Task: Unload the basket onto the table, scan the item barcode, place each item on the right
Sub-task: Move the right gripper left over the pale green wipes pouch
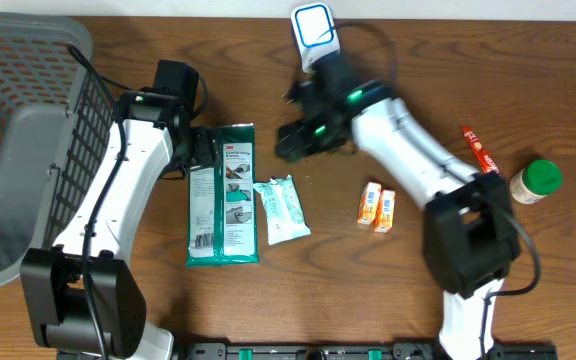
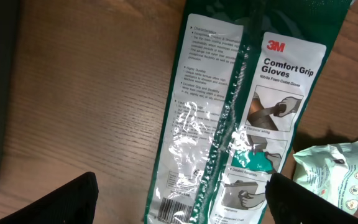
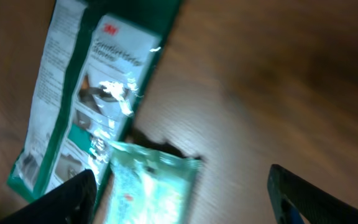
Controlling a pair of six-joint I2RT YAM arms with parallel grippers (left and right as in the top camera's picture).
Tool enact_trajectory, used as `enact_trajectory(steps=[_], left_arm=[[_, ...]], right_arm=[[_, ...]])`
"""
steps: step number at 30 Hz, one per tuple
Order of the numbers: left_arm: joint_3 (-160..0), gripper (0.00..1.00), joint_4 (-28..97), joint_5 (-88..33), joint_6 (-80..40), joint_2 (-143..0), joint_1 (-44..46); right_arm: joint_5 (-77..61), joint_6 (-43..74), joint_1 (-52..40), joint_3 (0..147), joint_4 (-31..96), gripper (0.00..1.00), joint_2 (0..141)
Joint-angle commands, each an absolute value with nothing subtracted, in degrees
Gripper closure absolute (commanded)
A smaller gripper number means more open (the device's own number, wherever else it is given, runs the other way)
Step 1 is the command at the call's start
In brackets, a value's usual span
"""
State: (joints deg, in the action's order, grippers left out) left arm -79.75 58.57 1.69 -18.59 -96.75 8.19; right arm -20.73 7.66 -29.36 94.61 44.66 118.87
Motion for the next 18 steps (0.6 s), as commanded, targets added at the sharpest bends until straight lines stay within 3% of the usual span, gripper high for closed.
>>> enact_trajectory(steps=[1, 10, 13, 18], left_arm=[[-80.55, 0.13, 58.87, 2.2, -18.5, -96.55, 8.05], [-80.55, 0.13, 58.87, 2.2, -18.48, -96.55, 8.05], [-80.55, 0.13, 58.87, 2.2, -18.48, -96.55, 8.05], [-80.55, 0.13, 58.87, 2.2, -18.48, -96.55, 8.05]], right_arm=[[-11.79, 14.37, -35.46, 92.12, 42.57, 0.19, 120.29], [-12.51, 13.45, -38.79, 91.68, 42.15, 0.27, 123.79], [-19.33, 6.55, -37.3, 93.73, 41.56, 0.25, 121.34], [-19.79, 6.79, -33.85, 95.44, 42.59, 0.2, 116.46]])
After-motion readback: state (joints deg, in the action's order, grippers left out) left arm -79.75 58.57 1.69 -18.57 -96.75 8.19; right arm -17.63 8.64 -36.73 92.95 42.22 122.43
